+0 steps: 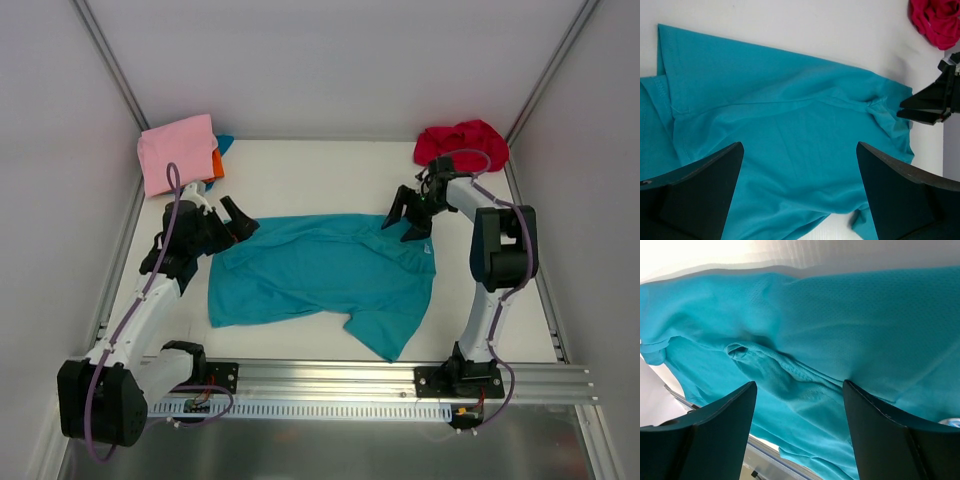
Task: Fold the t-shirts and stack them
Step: Fold the flattened tshirt in 1/3 of the way
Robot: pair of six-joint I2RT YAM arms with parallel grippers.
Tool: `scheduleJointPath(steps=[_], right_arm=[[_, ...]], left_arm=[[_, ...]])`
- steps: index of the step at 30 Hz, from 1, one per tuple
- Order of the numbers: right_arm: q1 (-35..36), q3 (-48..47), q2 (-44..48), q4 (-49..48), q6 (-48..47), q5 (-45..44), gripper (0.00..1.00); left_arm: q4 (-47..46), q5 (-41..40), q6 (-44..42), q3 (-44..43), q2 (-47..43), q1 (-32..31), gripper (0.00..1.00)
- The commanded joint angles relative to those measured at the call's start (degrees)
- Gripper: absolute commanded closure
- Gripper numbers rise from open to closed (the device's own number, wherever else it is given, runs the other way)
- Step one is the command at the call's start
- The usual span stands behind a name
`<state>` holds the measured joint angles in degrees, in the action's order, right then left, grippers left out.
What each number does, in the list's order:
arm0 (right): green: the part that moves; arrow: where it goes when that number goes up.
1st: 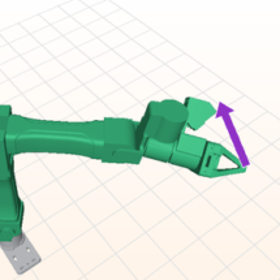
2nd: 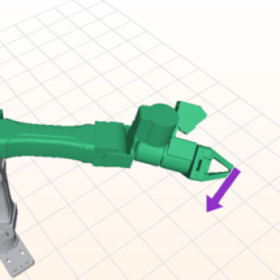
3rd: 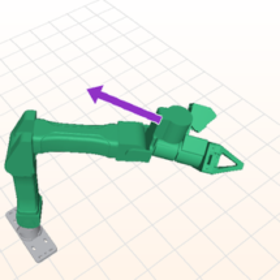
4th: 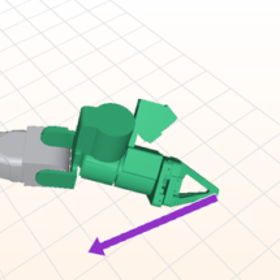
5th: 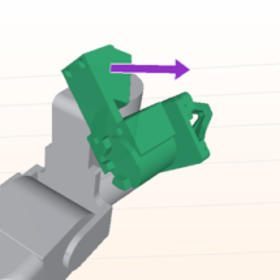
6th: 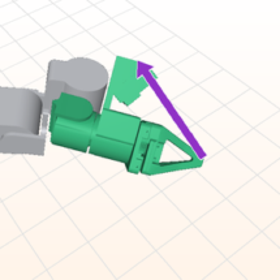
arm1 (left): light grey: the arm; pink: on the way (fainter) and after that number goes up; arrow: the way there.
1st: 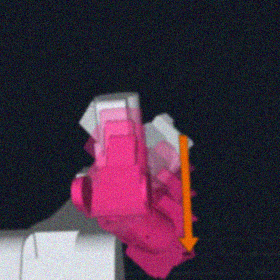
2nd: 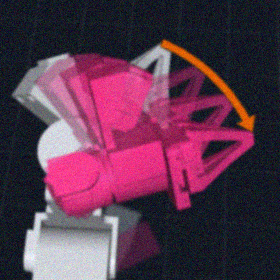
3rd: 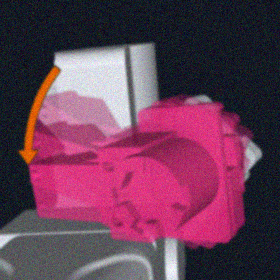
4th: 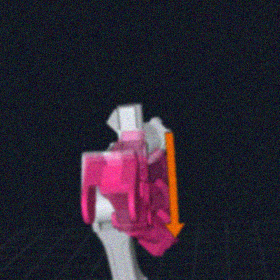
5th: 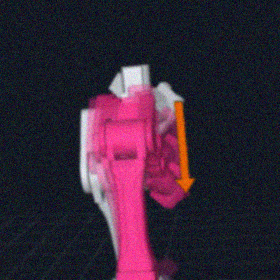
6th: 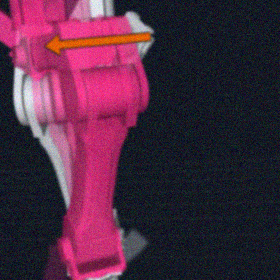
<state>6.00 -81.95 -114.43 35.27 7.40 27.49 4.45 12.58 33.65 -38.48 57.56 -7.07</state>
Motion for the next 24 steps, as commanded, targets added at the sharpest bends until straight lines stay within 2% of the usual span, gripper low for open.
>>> scheduleJointPath(steps=[1, 9, 24], right_arm=[[1.7, -1.5, -0.8, -1.1, 1.6, 1.3, 0.26], [6.0, 0.3, 0.8, -1.0, 2.4, 0.8, 0.26], [9.4, 10.7, 14.8, 1.0, 3.0, -1.0, 0.26]], left_arm=[[2.3, 3.8, -1.0, 1.3, -2.1, -0.1, 0.01], [4.0, 3.6, -2.3, 2.0, -3.5, -0.1, 0.01], [4.2, 4.8, -1.7, 2.3, -4.2, -0.2, 0.01]])
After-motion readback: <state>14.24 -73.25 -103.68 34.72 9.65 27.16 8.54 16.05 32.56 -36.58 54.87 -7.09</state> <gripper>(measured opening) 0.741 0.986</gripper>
